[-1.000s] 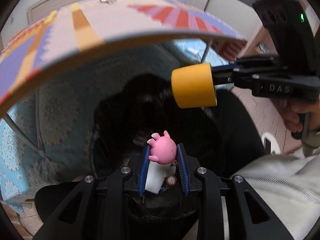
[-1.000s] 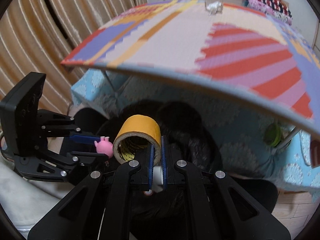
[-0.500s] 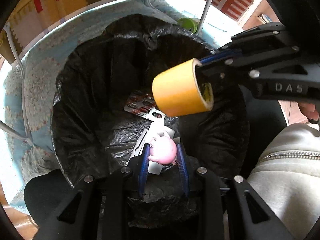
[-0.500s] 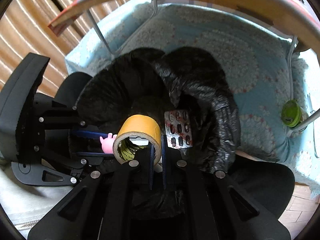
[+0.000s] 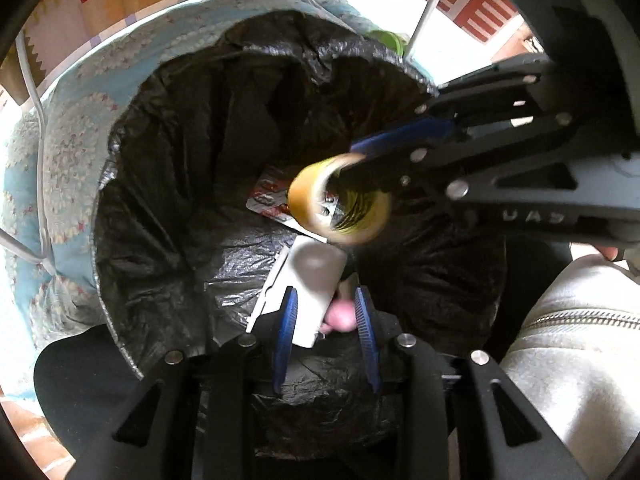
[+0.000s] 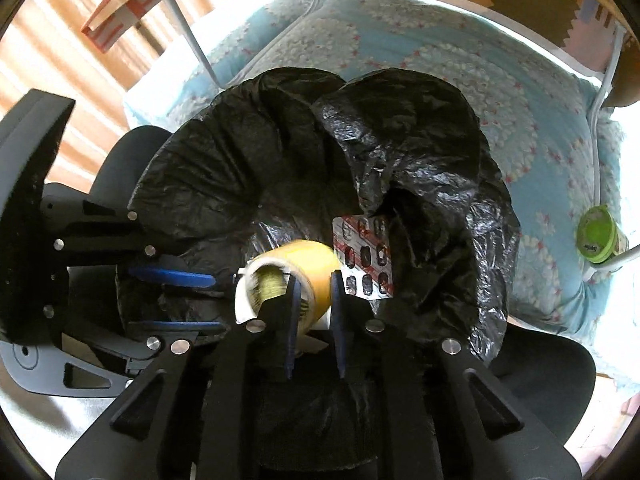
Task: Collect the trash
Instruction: 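Open both grippers to drop the pig and tape into the bin, then raise both open tools back over the mat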
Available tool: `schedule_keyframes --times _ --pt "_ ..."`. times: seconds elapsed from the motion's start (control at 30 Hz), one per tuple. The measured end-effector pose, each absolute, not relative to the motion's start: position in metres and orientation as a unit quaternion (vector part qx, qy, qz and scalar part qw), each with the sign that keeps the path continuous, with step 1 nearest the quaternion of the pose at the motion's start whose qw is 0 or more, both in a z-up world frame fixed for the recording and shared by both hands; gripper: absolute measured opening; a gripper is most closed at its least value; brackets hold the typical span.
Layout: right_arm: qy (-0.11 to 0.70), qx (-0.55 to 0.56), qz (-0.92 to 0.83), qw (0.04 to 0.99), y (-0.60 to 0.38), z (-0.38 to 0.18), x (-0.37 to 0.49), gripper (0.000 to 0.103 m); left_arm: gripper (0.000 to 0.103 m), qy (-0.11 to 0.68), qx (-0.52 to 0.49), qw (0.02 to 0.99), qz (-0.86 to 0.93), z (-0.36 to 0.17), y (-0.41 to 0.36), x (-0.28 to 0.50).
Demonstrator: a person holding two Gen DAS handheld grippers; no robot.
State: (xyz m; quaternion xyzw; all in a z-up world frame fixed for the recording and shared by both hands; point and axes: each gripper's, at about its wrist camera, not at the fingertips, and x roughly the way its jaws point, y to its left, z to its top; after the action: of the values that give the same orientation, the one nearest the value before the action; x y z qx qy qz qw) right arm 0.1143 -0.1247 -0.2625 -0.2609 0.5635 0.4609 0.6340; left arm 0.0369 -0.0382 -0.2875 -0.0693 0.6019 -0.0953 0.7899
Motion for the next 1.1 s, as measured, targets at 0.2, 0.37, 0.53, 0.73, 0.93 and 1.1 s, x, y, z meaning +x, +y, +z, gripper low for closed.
schedule_keyframes --times 0.2,0.37,0.53,0.73,0.93,1.1 --pt "0.556 -0.257 0.462 0.641 -0.126 -0.254 0.116 0.033 0.048 0.581 -0.089 0.804 -0.086 -0.271 -0.029 0.034" --pt "0.545 -0.246 0.467 0.652 -0.133 -0.236 0.119 0.033 0.048 0.556 -0.091 0.822 -0.082 -0.246 -0.023 0.029" --pt "0.529 -0.231 0.474 0.665 -0.139 -0.213 0.125 0.033 0.048 0.523 -0.083 0.845 -0.082 -0.219 -0.015 0.026" --pt "0.503 -0.214 0.482 0.685 -0.148 -0.180 0.131 0.034 0.048 0.481 -0.066 0.871 -0.079 -0.180 -0.007 0.029" --pt "0.478 -0.185 0.488 0.707 -0.154 -0.151 0.144 0.036 0.048 0.438 -0.055 0.894 -0.080 -0.141 0.003 0.039" --pt "0.458 -0.166 0.491 0.722 -0.153 -0.130 0.164 0.036 0.048 0.415 -0.045 0.905 -0.079 -0.119 0.011 0.053"
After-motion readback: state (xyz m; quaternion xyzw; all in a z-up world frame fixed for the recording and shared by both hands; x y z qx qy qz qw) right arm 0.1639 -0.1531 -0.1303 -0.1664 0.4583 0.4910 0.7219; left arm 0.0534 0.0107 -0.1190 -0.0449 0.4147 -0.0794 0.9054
